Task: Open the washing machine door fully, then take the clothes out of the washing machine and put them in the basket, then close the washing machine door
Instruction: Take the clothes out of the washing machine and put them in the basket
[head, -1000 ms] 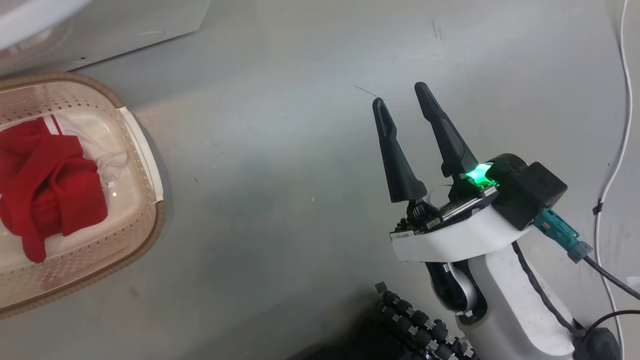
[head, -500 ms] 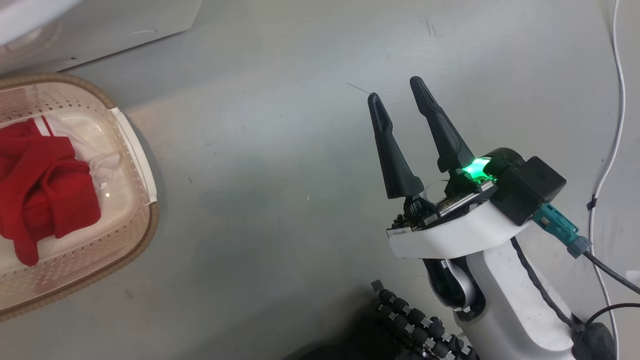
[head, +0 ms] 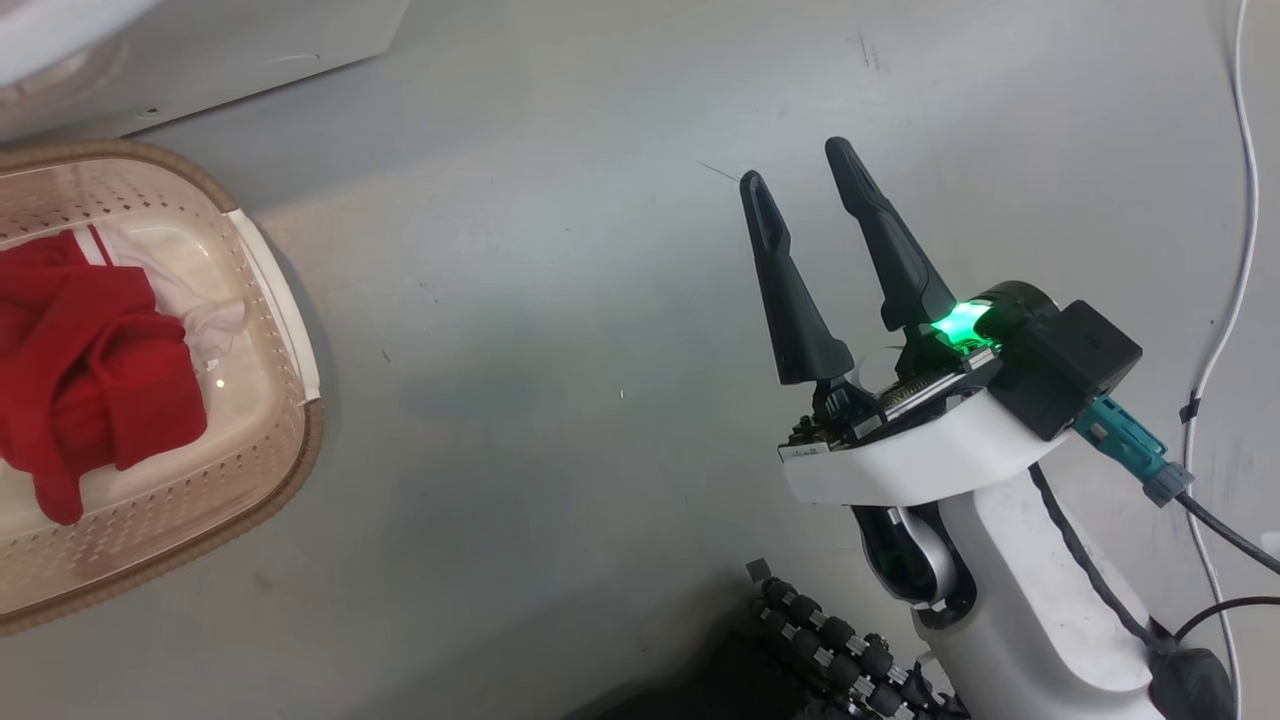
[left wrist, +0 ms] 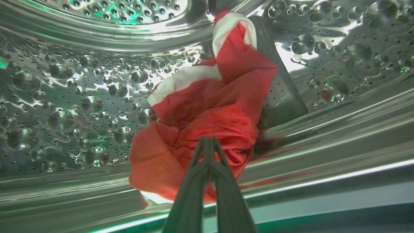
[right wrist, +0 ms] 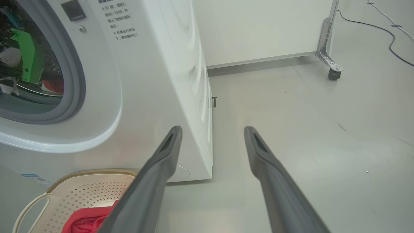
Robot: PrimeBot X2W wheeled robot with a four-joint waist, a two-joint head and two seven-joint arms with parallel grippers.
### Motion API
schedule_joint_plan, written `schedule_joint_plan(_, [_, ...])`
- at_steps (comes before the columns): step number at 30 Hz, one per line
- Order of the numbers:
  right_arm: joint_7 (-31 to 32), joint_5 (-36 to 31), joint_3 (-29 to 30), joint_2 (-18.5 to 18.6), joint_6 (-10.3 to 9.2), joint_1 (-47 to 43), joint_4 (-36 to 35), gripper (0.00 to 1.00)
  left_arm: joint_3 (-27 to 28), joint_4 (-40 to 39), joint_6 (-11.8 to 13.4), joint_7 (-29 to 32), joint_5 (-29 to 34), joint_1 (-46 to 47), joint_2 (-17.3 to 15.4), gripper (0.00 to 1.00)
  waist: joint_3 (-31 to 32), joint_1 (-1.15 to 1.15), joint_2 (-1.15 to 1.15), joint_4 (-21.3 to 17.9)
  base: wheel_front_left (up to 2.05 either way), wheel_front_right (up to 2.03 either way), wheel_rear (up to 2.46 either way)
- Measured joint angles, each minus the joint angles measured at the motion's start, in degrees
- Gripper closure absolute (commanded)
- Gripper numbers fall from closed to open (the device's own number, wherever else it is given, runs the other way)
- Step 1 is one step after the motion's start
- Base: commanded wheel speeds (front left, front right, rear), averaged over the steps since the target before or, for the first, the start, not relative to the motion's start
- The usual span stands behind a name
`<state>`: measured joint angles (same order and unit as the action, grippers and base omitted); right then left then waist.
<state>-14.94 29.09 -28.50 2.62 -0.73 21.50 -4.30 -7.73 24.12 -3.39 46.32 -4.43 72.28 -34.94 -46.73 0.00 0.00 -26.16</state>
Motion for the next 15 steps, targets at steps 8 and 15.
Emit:
schedule_joint_plan(8, [0.00,-1.59,1.38,0.01,-0.51,0.27,0.33,0.00,-0.47,-0.38,0.00,-4.83,-1.05,0.00,3.52,1.00,0.28,0.00,0.00,1.71,0.00,0.00,0.00])
schedule_joint_plan(15, [0.00,-2.16,1.89,0.01,-0.51,0.42,0.47,0.00,0.27,-1.10,0.15,-9.62,-1.94,-0.05,4.48,1.00,0.53,0.00,0.00,3.22,0.00,0.00,0.00])
